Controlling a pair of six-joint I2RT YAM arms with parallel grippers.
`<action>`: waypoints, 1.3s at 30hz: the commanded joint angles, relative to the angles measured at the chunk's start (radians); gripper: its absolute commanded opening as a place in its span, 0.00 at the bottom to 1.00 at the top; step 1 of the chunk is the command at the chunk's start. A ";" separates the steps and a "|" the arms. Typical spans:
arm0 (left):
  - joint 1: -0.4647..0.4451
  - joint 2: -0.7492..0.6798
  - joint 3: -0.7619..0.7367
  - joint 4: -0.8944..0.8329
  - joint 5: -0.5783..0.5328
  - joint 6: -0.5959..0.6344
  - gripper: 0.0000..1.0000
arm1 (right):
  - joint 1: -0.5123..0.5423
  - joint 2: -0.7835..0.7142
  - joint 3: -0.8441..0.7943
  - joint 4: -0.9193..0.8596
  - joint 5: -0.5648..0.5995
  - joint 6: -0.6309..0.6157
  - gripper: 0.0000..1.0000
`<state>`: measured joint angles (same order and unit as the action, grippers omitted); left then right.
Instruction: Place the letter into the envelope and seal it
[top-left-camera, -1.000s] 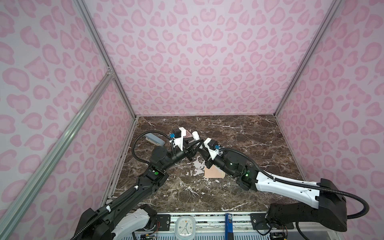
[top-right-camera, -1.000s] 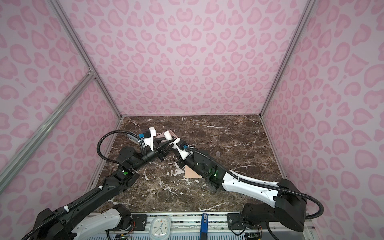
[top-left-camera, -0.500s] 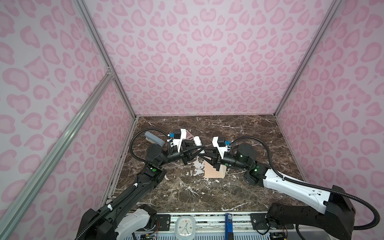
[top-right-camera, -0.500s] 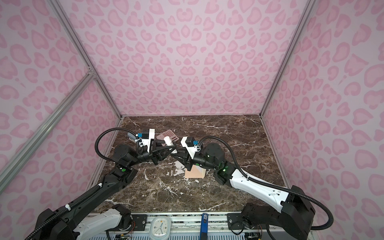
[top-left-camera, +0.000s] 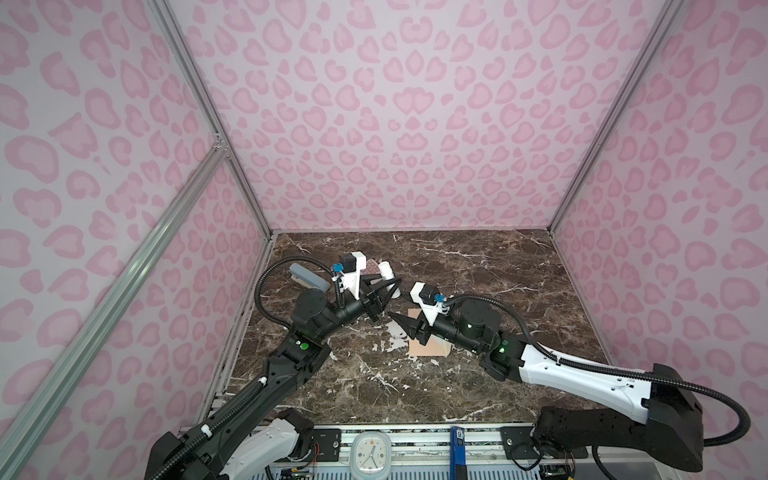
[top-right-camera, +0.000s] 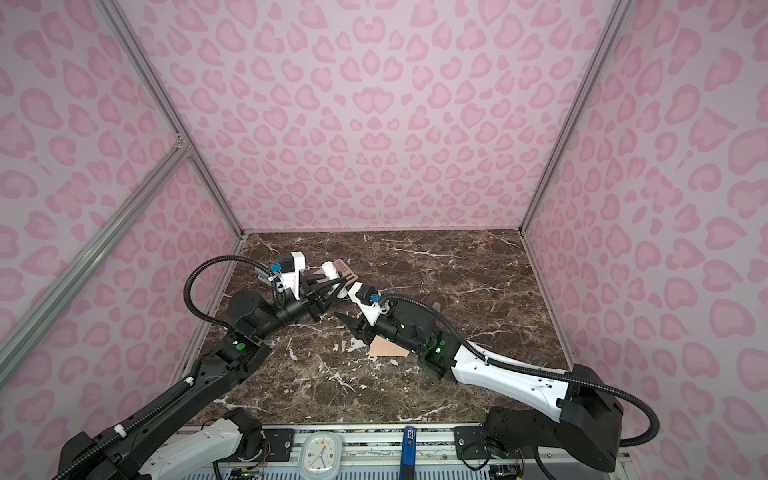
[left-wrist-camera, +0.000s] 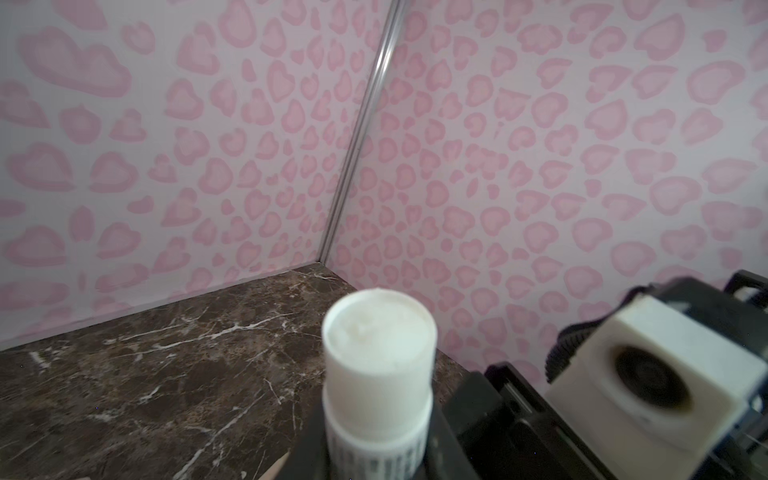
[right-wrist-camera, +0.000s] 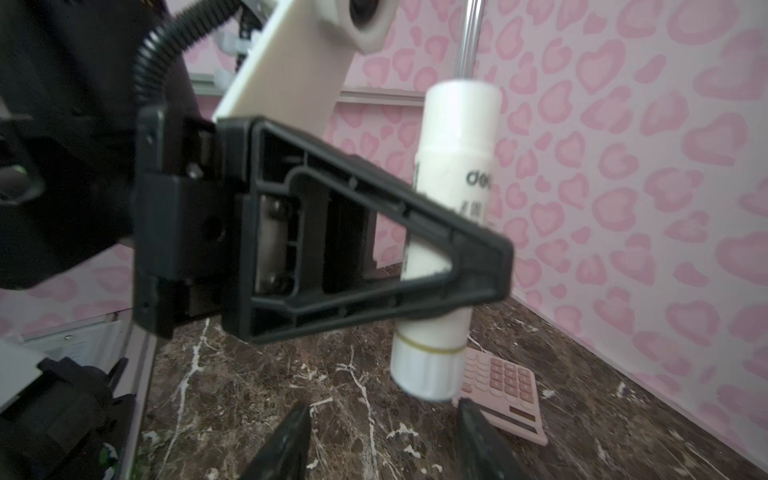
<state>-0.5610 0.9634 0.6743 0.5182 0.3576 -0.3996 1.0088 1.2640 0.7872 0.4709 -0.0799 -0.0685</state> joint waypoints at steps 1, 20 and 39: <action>-0.025 -0.017 -0.009 -0.006 -0.248 0.031 0.04 | 0.030 0.032 -0.019 0.126 0.262 -0.051 0.57; -0.062 0.020 -0.016 0.018 -0.285 -0.009 0.04 | 0.065 0.210 0.104 0.221 0.338 -0.107 0.48; -0.065 0.012 -0.022 0.004 -0.258 -0.020 0.04 | 0.065 0.261 0.134 0.232 0.351 -0.092 0.27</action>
<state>-0.6254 0.9760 0.6498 0.5011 0.0788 -0.4034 1.0733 1.5146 0.9142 0.6712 0.2615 -0.1680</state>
